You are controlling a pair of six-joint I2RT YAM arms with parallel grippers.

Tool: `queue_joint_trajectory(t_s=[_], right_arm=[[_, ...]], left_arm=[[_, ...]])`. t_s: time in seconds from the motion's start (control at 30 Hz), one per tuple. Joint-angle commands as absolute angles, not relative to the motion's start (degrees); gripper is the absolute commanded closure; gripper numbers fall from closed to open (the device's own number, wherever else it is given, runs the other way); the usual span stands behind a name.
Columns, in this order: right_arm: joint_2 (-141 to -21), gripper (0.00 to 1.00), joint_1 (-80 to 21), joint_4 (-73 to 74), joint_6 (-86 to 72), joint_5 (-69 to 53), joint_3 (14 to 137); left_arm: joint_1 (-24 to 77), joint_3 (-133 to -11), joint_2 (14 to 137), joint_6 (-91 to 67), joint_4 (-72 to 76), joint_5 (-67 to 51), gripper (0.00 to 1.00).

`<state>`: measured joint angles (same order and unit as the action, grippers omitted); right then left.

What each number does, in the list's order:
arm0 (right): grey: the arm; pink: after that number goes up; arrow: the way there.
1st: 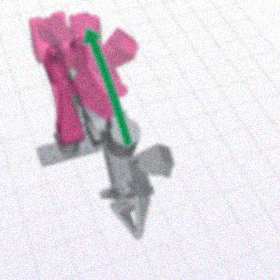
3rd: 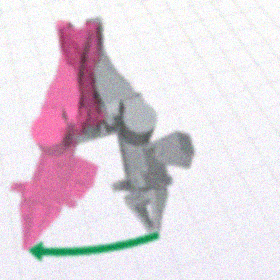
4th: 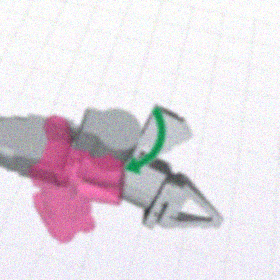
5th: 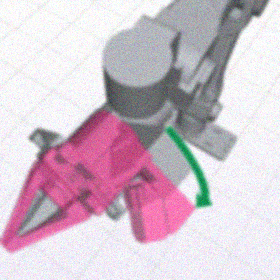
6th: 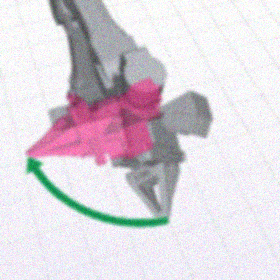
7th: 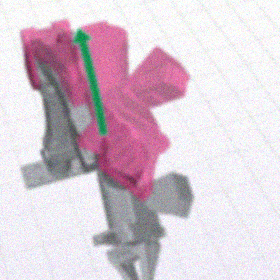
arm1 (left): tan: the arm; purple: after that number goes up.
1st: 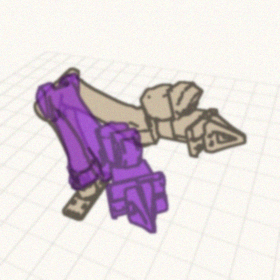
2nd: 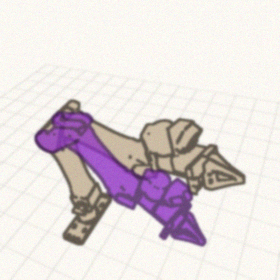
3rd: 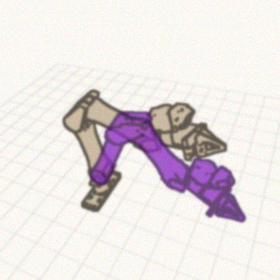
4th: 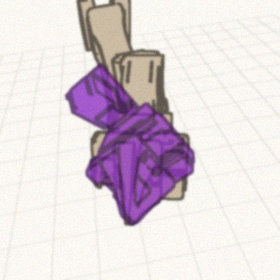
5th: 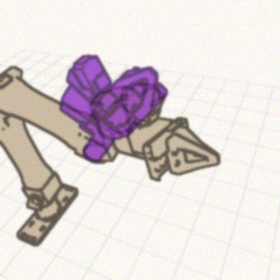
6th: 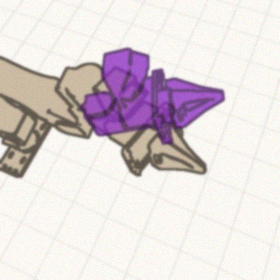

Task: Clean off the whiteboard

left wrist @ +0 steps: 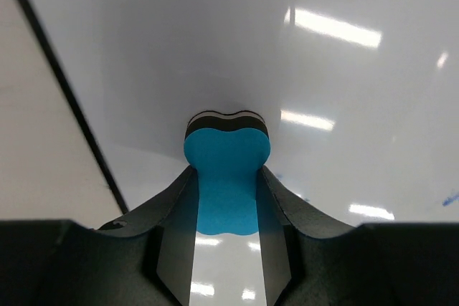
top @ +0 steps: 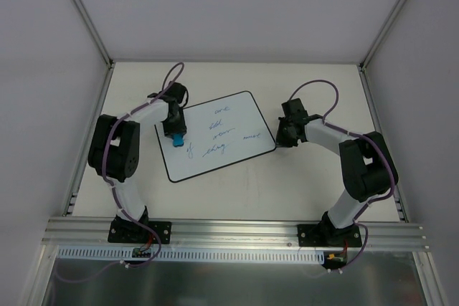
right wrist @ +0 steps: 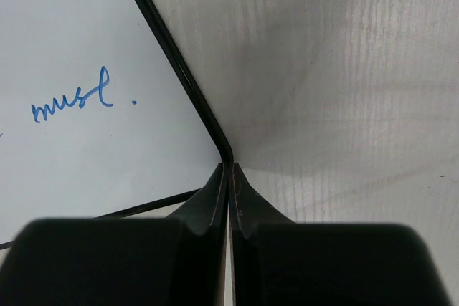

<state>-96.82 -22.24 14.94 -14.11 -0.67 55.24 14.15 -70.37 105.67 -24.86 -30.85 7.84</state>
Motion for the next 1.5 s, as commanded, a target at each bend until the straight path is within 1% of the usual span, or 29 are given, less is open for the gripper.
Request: queue_joint_trajectory(t_s=[0.0, 0.07, 0.2, 0.23, 0.4, 0.57, 0.67, 0.77, 0.83, 0.9, 0.93, 1.0, 1.03, 1.17, 1.27, 1.47], right_arm=[[-96.94, 1.00, -22.50, 17.58, -14.15, 0.62, 53.61], [-96.94, 1.00, -22.50, 17.58, -14.24, 0.62, 53.70], [-97.12, 1.00, -22.59, 17.49, -14.15, 0.62, 53.44], [-97.03, 1.00, -22.59, 17.49, -14.15, -1.21, 53.44], [-96.86, 1.00, -22.50, 17.31, -14.24, -1.49, 53.18], [-96.77, 1.00, -22.50, 17.14, -14.15, -1.85, 52.82], [-96.50, 1.00, -22.50, 16.96, -14.15, -1.85, 52.56], [-96.50, 1.00, -22.50, 16.61, -14.06, -1.85, 52.47], [-96.68, 1.00, -22.59, 16.44, -13.98, -2.11, 52.47], [-96.86, 1.00, -22.59, 16.43, -13.97, -2.37, 52.56], [-96.94, 1.00, -22.50, 16.26, -13.97, -2.46, 52.65], [-96.86, 1.00, -22.50, 16.08, -13.80, -2.37, 52.56], [-96.86, 1.00, -22.59, 16.08, -13.80, -2.46, 52.56], [-97.03, 1.00, -22.59, 16.00, -13.71, -2.81, 52.56], [-97.03, 1.00, -22.50, 15.38, -13.80, -3.25, 52.30], [-97.21, 1.00, -22.50, 15.38, -13.71, -3.34, 52.03]], left_arm=[[22.75, -68.56, 107.58, -25.66, -34.98, 4.32, 1.00], [26.87, -67.77, 108.01, -27.24, -34.98, 0.81, 1.00], [33.47, -67.24, 109.25, -27.95, -35.33, 0.18, 1.00], [34.01, -66.98, 109.16, -28.21, -35.42, 0.18, 1.00], [30.95, -65.22, 106.27, -28.92, -35.95, 3.95, 1.00], [21.47, -60.91, 100.47, -26.99, -36.47, 8.26, 1.00], [18.73, -59.51, 97.83, -25.41, -37.35, 11.15, 1.00], [18.19, -58.89, 96.59, -24.61, -37.97, 11.69, 1.00], [18.45, -58.28, 97.20, -25.31, -38.06, 8.71, 1.00], [19.59, -58.10, 97.99, -26.27, -37.97, 7.91, 1.00], [21.86, -58.27, 98.87, -26.71, -37.88, 7.91, 1.00], [25.03, -59.85, 100.10, -28.03, -37.88, 7.48, 1.00], [28.53, -60.64, 101.93, -28.56, -37.88, 6.86, 1.00], [35.31, -68.18, 108.53, -31.28, -37.88, 2.73, 1.00], [40.14, -74.06, 112.67, -31.73, -37.88, 1.76, 1.00], [40.96, -82.25, 116.19, -29.89, -38.06, 3.68, 1.00]])
